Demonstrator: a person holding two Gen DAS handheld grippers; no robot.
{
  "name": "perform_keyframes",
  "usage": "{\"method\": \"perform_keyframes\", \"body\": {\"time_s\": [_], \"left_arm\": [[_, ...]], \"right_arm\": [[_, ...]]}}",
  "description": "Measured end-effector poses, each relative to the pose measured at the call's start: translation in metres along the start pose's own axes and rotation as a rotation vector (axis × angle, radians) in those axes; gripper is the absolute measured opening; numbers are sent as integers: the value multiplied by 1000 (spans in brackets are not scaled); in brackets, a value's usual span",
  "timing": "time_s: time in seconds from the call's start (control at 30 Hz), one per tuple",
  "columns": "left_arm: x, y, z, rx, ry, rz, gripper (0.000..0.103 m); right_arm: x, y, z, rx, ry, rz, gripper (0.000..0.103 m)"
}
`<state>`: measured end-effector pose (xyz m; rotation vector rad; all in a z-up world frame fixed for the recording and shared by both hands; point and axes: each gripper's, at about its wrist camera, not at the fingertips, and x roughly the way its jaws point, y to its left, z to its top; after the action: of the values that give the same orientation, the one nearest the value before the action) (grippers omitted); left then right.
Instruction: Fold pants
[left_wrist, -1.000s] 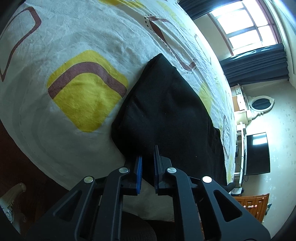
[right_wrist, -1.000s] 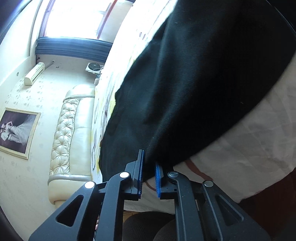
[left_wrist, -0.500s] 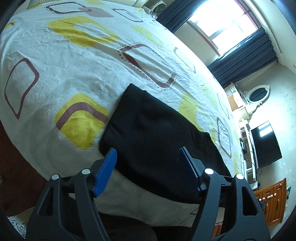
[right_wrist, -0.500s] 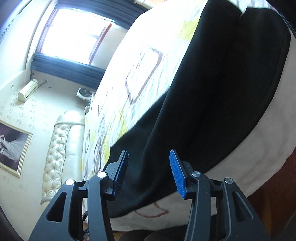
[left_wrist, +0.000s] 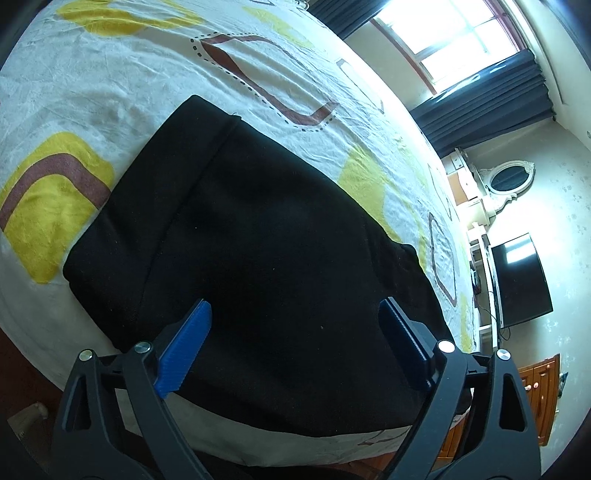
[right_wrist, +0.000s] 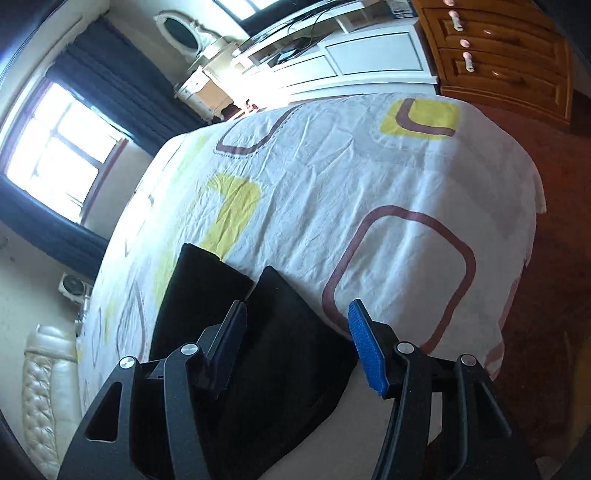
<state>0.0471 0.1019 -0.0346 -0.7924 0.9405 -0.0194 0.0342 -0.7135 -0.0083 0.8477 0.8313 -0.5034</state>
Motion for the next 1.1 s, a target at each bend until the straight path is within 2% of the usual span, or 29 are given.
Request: {"method": "perform_keyframes", "body": {"time_s": [0.07, 0.13, 0.2, 0.23, 0.27, 0.3, 0.37, 0.43, 0.5, 0.53, 0.57, 0.6, 0.63, 0.67, 0.77, 0.83, 0.9, 1.0, 1.1], "left_arm": [[2, -2, -1, 14, -5, 18, 93], [4, -3, -3, 18, -14, 36, 93], [5, -5, -3, 26, -18, 56, 94], [6, -6, -3, 29, -20, 64, 94], [7, -7, -3, 29, -22, 72, 94], [7, -8, -3, 28, -23, 79, 95], [9, -9, -3, 25, -26, 86, 96], [10, -10, -3, 24, -29, 89, 98], [12, -12, -3, 28, -33, 99, 99], [13, -13, -4, 32, -35, 107, 99], [13, -14, -4, 39, -36, 115, 99], [14, -16, -5, 48, -36, 121, 100], [14, -17, -5, 58, -36, 127, 100], [15, -17, -6, 67, -36, 131, 100], [14, -17, -7, 78, -42, 129, 100], [13, -16, -8, 75, -47, 122, 100], [12, -14, -8, 65, -52, 115, 100], [12, -13, -8, 44, -58, 108, 100], [11, -12, -7, 37, -58, 108, 100]], "right_arm": [[14, 8, 8, -92, 43, -37, 57], [33, 12, 12, -120, 123, -16, 57], [48, 15, 10, -94, 238, 120, 59], [49, 21, 6, -100, 275, 203, 59], [45, 31, 1, -117, 287, 272, 65], [39, 32, 0, -129, 281, 334, 70], [28, 35, 1, -112, 265, 458, 71], [17, 17, 3, -52, 228, 510, 72], [10, -5, 6, 2, 201, 498, 72], [10, -15, 12, 13, 183, 437, 72], [9, -24, 15, 13, 161, 326, 72], [6, -30, 18, 9, 124, 180, 72], [2, -37, 20, 5, 82, 102, 73], [-1, -39, 20, 16, 56, 125, 73], [-4, -30, 13, 121, 60, 334, 73], [11, -18, 6, 180, 127, 483, 73], [29, 0, -6, 239, 188, 561, 73], [61, 22, -20, 283, 237, 579, 71], [76, 37, -27, 273, 207, 499, 69]]}}
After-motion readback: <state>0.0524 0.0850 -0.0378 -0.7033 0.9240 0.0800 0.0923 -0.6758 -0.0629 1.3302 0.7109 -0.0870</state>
